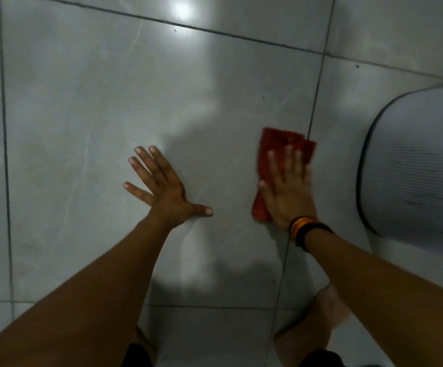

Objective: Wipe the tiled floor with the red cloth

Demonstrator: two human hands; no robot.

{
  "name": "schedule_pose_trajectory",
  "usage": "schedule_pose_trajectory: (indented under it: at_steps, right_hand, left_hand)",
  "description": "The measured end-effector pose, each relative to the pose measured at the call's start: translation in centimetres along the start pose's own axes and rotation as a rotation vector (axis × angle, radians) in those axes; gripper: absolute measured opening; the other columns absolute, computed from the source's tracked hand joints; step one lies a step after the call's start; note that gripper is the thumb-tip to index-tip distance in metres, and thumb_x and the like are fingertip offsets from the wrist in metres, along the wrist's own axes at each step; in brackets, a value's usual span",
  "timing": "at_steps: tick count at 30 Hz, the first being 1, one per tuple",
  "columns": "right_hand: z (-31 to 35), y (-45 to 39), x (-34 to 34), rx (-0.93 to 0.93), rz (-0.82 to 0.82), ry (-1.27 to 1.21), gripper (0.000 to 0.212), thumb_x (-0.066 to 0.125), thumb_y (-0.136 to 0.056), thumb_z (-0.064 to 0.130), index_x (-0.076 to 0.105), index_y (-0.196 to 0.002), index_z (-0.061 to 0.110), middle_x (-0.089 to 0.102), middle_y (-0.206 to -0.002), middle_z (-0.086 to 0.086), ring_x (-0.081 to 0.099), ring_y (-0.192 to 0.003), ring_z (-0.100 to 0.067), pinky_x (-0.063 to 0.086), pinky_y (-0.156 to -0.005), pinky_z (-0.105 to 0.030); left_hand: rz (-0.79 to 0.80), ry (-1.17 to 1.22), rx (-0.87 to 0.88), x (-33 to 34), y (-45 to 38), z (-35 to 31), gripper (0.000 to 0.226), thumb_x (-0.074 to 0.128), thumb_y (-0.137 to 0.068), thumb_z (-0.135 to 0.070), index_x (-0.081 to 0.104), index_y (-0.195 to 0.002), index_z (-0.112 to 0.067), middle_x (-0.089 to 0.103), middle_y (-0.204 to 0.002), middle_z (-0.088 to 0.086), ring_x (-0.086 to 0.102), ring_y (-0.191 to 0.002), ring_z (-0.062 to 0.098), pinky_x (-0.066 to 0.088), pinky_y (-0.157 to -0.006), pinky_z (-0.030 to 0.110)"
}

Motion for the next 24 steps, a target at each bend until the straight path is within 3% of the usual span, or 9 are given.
schedule_pose_trajectory:
  at_steps: [3, 6, 7, 10, 12, 15, 19, 22, 24]
  right_hand:
    - [-0.9, -6.2, -2.6, 0.321, -0.082, -0.135, 0.072, 0.027, -0.104, 0.054, 0.0, -0.163, 0.024, -0.011, -0.171, -0.016, -0.012, -0.157, -0.037, -0.002, -0.124, -0.065]
    - [3.3, -13.4, -4.5, 0.366, -0.207, -0.127, 0.072, 0.026, -0.102, 0.055, 0.006, -0.163, 0.022, -0.004, -0.171, -0.019, -0.007, -0.157, -0.04, -0.001, -0.124, -0.065]
    - [5.2, -14.3, -4.4, 0.271, -0.21, -0.088, 0.072, 0.027, -0.102, 0.055, 0.009, -0.163, 0.022, -0.001, -0.171, -0.02, -0.004, -0.157, -0.041, -0.001, -0.125, -0.065]
    - [9.1, -10.6, -2.4, -0.281, -0.099, 0.075, 0.069, 0.029, -0.103, 0.053, 0.011, -0.163, 0.023, 0.002, -0.171, -0.02, -0.002, -0.157, -0.042, 0.0, -0.125, -0.065]
    - [7.5, -4.8, -0.6, -0.455, 0.037, 0.112, 0.069, 0.031, -0.104, 0.054, 0.009, -0.163, 0.027, 0.0, -0.172, -0.017, -0.004, -0.158, -0.038, 0.005, -0.125, -0.064]
    - [1.8, 0.1, 0.2, -0.218, 0.069, 0.053, 0.069, 0.029, -0.102, 0.057, 0.007, -0.162, 0.032, -0.004, -0.172, -0.012, -0.005, -0.159, -0.033, 0.01, -0.125, -0.063]
    - [1.4, -7.5, -2.9, 0.196, -0.075, -0.062, 0.072, 0.025, -0.103, 0.057, 0.002, -0.163, 0.024, -0.009, -0.171, -0.017, -0.01, -0.157, -0.037, -0.003, -0.125, -0.063]
    - [7.4, -15.9, -5.1, 0.248, -0.204, -0.099, 0.074, 0.023, -0.101, 0.059, 0.004, -0.163, 0.023, -0.005, -0.171, -0.018, -0.007, -0.158, -0.039, -0.002, -0.124, -0.065]
    - [12.6, -19.0, -5.4, 0.11, -0.204, -0.048, 0.073, 0.023, -0.101, 0.059, 0.006, -0.163, 0.025, -0.003, -0.171, -0.017, -0.005, -0.158, -0.04, -0.004, -0.125, -0.063]
  left_hand:
    - [0.003, 0.016, 0.015, 0.3, -0.2, 0.2, 0.186, 0.087, -0.034, -0.08, -0.033, -0.153, -0.003, -0.042, -0.159, 0.027, -0.039, -0.146, 0.049, -0.022, -0.104, 0.079]
    - [0.007, 0.032, 0.03, 0.6, -0.4, 0.6, 0.186, 0.084, -0.033, -0.083, -0.034, -0.153, -0.003, -0.043, -0.158, 0.027, -0.04, -0.145, 0.05, -0.025, -0.103, 0.078]
    - [0.01, 0.032, 0.025, 0.6, -0.4, 0.7, 0.186, 0.083, -0.033, -0.084, -0.034, -0.153, -0.004, -0.044, -0.158, 0.026, -0.041, -0.145, 0.05, -0.025, -0.103, 0.078]
    - [0.017, 0.035, 0.027, 0.3, -0.4, 0.4, 0.186, 0.08, -0.032, -0.087, -0.035, -0.153, -0.005, -0.046, -0.157, 0.026, -0.043, -0.144, 0.05, -0.023, -0.103, 0.084]
    - [0.032, 0.048, 0.039, 0.2, -0.2, 0.2, 0.186, 0.08, -0.033, -0.088, -0.035, -0.152, -0.005, -0.047, -0.156, 0.027, -0.043, -0.143, 0.051, -0.019, -0.102, 0.086]
    - [0.035, 0.03, 0.001, -0.2, 0.2, 0.1, 0.185, 0.087, -0.037, -0.081, -0.036, -0.152, -0.005, -0.045, -0.157, 0.026, -0.043, -0.144, 0.049, -0.019, -0.105, 0.084]
    - [0.036, 0.027, 0.024, 0.1, -0.1, 0.3, 0.185, 0.086, -0.036, -0.081, -0.036, -0.152, -0.004, -0.045, -0.157, 0.026, -0.042, -0.144, 0.049, -0.024, -0.103, 0.08]
    - [0.035, 0.019, 0.023, 0.4, -0.3, 0.6, 0.185, 0.086, -0.037, -0.081, -0.04, -0.149, -0.006, -0.05, -0.155, 0.022, -0.045, -0.143, 0.047, -0.024, -0.103, 0.079]
    - [0.013, 0.008, 0.024, 0.6, -0.4, 0.6, 0.184, 0.086, -0.039, -0.08, -0.043, -0.148, -0.007, -0.053, -0.153, 0.02, -0.047, -0.142, 0.046, -0.024, -0.105, 0.078]
Point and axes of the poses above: each hand's wrist, its own y-axis away from the middle knuckle, its own x-axis out of the palm, z = x × y, the point moved 3 cm from there along -y, towards the middle knuckle
